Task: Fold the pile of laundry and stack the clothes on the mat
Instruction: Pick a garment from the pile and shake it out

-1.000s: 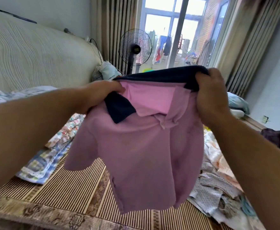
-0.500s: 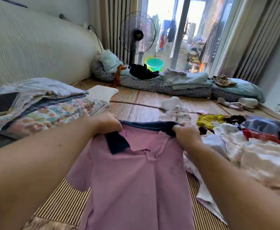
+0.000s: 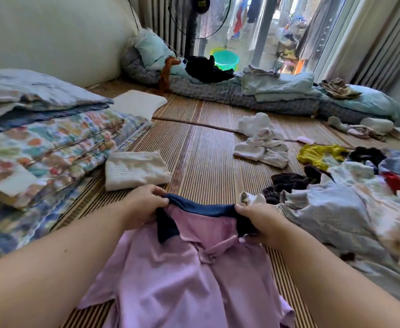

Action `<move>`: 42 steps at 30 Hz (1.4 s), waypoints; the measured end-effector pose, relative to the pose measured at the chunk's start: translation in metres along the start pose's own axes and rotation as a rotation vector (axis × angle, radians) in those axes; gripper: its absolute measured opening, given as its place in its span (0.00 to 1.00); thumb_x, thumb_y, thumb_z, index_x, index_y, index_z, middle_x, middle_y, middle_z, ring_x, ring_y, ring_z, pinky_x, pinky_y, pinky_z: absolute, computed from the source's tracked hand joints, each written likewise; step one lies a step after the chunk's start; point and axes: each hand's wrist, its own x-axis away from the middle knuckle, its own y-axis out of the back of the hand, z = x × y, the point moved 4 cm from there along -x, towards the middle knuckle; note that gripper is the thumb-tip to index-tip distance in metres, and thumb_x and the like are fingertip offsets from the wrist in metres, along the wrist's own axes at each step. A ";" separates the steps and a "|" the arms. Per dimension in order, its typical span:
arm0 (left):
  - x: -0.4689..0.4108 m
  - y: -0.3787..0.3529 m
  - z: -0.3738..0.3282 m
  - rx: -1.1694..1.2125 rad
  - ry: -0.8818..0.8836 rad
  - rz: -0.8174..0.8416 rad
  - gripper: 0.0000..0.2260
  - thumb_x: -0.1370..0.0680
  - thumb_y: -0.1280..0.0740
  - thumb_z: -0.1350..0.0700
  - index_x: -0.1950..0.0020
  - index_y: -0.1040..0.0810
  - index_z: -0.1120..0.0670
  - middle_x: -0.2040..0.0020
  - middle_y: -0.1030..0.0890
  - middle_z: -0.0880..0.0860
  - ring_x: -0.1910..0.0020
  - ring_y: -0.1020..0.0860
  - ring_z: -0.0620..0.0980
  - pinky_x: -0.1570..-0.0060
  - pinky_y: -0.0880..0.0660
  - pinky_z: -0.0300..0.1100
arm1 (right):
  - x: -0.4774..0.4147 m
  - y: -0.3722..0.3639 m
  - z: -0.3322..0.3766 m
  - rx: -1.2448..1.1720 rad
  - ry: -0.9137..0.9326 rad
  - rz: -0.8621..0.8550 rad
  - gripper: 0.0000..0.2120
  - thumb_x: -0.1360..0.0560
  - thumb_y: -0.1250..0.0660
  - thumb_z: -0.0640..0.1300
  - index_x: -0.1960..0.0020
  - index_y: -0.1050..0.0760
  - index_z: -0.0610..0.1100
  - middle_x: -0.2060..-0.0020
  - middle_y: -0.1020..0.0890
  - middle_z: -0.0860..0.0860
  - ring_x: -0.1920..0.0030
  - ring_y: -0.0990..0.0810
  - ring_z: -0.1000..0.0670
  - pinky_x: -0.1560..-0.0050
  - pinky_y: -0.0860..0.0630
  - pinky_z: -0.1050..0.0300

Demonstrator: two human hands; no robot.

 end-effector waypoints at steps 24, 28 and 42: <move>0.034 0.117 0.061 -1.192 -0.143 -0.282 0.08 0.25 0.32 0.56 0.63 0.25 0.45 0.61 0.23 0.46 0.60 0.26 0.47 0.67 0.36 0.38 | 0.052 0.045 -0.035 0.571 0.271 -0.210 0.14 0.28 0.29 0.58 0.54 0.22 0.48 0.60 0.19 0.53 0.59 0.22 0.55 0.63 0.30 0.60; 0.038 0.128 0.076 -1.258 -0.065 -0.299 0.07 0.23 0.36 0.43 0.54 0.24 0.44 0.48 0.19 0.52 0.49 0.22 0.52 0.54 0.27 0.42 | 0.056 0.046 -0.064 0.688 0.014 -0.059 0.22 0.24 0.35 0.61 0.61 0.20 0.42 0.65 0.17 0.48 0.65 0.22 0.50 0.63 0.27 0.58; 0.056 0.124 0.079 -1.297 -0.045 -0.378 0.15 0.22 0.38 0.44 0.38 0.28 0.49 0.37 0.24 0.57 0.38 0.28 0.57 0.40 0.30 0.48 | 0.082 0.029 -0.050 0.625 0.092 -0.302 0.03 0.33 0.31 0.36 0.61 0.21 0.43 0.64 0.17 0.45 0.60 0.18 0.43 0.60 0.21 0.51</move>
